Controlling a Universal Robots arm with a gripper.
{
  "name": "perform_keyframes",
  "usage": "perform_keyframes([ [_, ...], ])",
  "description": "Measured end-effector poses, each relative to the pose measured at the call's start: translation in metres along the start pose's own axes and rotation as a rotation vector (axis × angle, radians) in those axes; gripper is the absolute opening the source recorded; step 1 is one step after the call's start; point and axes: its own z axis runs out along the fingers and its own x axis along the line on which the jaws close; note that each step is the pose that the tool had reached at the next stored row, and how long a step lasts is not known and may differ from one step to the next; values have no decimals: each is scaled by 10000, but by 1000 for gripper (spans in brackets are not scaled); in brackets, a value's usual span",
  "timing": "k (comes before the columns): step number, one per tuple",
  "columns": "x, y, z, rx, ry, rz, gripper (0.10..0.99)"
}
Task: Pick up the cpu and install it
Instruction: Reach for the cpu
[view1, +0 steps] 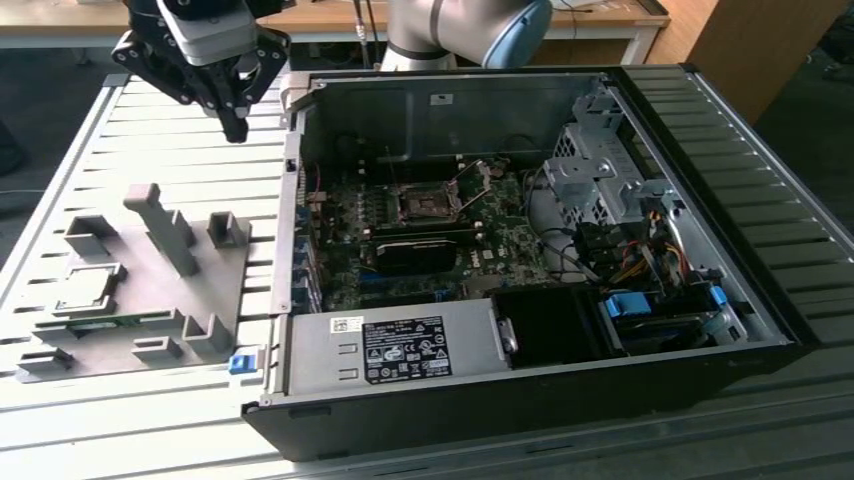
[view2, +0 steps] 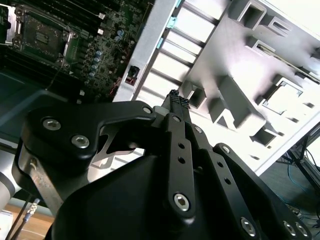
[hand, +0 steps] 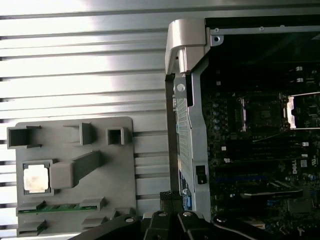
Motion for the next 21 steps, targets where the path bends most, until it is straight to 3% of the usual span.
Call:
perform_keyframes([
  [21,114,-9,3,0,0,0,106],
])
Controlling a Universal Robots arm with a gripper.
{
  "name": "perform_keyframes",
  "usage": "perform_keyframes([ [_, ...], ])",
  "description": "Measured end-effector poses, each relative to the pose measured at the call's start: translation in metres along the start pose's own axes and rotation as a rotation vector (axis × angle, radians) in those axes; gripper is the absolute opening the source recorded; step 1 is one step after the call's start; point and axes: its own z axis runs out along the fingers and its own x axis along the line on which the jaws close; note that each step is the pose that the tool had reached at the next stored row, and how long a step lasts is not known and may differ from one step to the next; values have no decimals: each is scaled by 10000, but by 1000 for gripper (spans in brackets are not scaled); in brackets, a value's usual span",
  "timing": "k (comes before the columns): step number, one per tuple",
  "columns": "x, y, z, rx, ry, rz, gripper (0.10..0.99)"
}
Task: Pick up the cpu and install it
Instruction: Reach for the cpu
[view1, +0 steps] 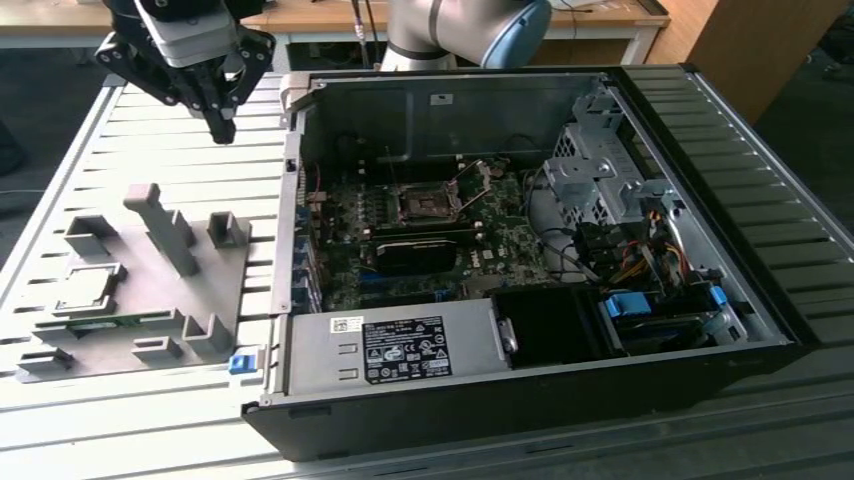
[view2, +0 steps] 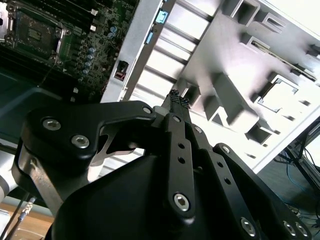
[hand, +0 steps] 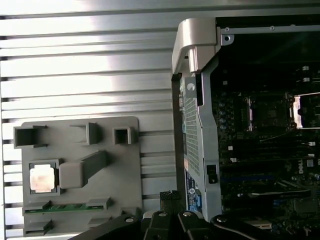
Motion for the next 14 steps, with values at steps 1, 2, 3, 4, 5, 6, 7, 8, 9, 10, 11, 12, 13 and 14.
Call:
perform_keyframes([
  [1,5,0,0,0,0,0,106],
  [2,11,-1,0,0,0,0,106],
  [3,16,-1,0,0,0,0,106],
  [4,22,-2,0,0,0,-1,106],
  [5,27,-2,0,0,1,0,106],
  [6,33,-2,1,0,0,1,106],
  [7,38,-3,1,0,0,0,106],
  [8,43,-3,1,0,0,0,106],
  [9,49,-4,1,0,0,0,106],
  [10,55,-4,1,0,0,0,106],
  [11,60,-5,2,0,0,0,106],
  [12,66,-5,2,0,0,0,106],
  [13,71,-6,2,0,0,0,106],
  [14,77,-6,2,0,0,0,106],
])
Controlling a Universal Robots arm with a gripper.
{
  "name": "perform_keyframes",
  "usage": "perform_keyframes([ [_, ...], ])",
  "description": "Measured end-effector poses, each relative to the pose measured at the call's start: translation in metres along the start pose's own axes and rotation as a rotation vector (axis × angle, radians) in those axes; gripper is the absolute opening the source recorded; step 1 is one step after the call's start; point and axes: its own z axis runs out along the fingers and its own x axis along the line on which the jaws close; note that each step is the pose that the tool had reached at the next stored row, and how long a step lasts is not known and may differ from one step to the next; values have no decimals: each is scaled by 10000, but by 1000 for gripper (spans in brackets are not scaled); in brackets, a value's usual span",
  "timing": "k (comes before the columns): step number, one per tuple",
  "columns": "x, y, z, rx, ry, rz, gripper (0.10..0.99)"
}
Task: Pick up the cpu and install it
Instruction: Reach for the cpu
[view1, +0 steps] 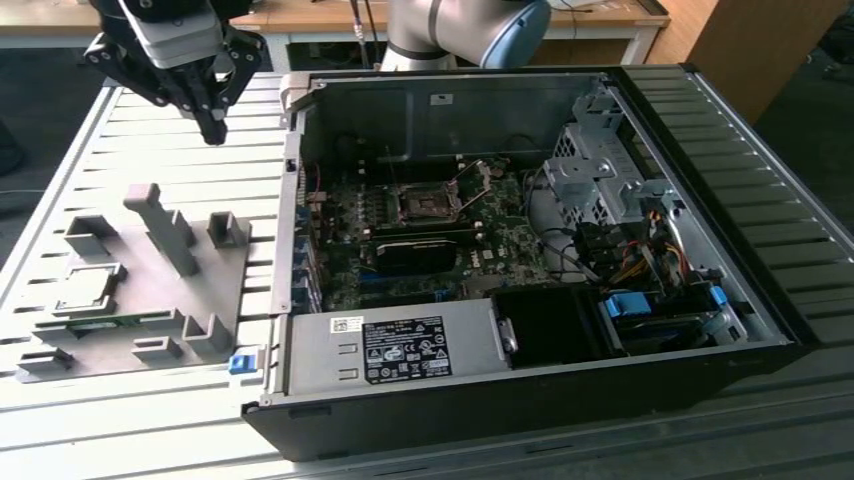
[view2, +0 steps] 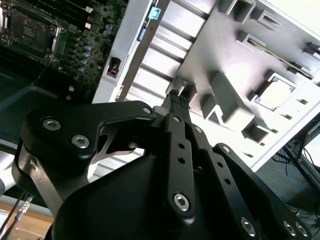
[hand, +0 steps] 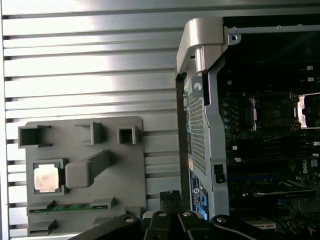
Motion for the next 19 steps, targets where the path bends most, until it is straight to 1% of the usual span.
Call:
perform_keyframes([
  [19,106,-8,4,0,0,-1,106],
])
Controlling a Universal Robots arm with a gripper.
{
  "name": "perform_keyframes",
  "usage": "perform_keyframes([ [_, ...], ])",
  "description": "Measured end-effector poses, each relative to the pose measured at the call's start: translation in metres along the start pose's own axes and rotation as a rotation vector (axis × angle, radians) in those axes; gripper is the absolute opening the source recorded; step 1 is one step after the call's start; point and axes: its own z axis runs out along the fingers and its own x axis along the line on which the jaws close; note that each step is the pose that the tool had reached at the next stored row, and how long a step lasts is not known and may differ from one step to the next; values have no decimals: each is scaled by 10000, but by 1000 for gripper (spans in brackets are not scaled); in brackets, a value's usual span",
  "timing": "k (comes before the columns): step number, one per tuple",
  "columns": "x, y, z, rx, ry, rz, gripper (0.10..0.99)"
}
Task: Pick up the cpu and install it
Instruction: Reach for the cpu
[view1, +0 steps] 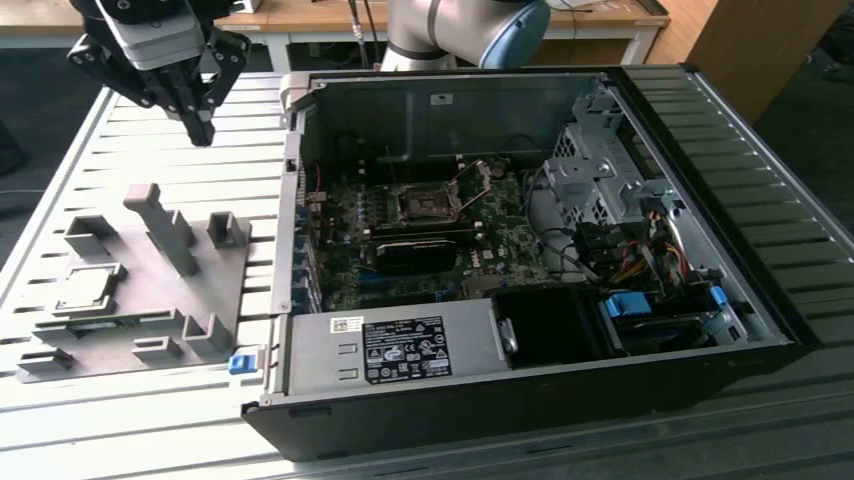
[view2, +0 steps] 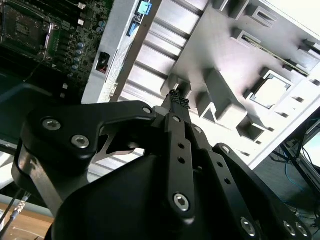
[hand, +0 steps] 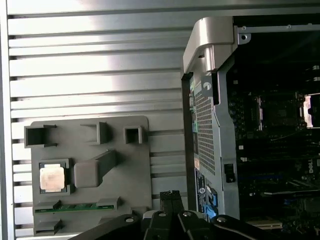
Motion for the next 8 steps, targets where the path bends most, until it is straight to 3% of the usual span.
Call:
perform_keyframes([
  [8,45,-3,2,1,0,1,106],
])
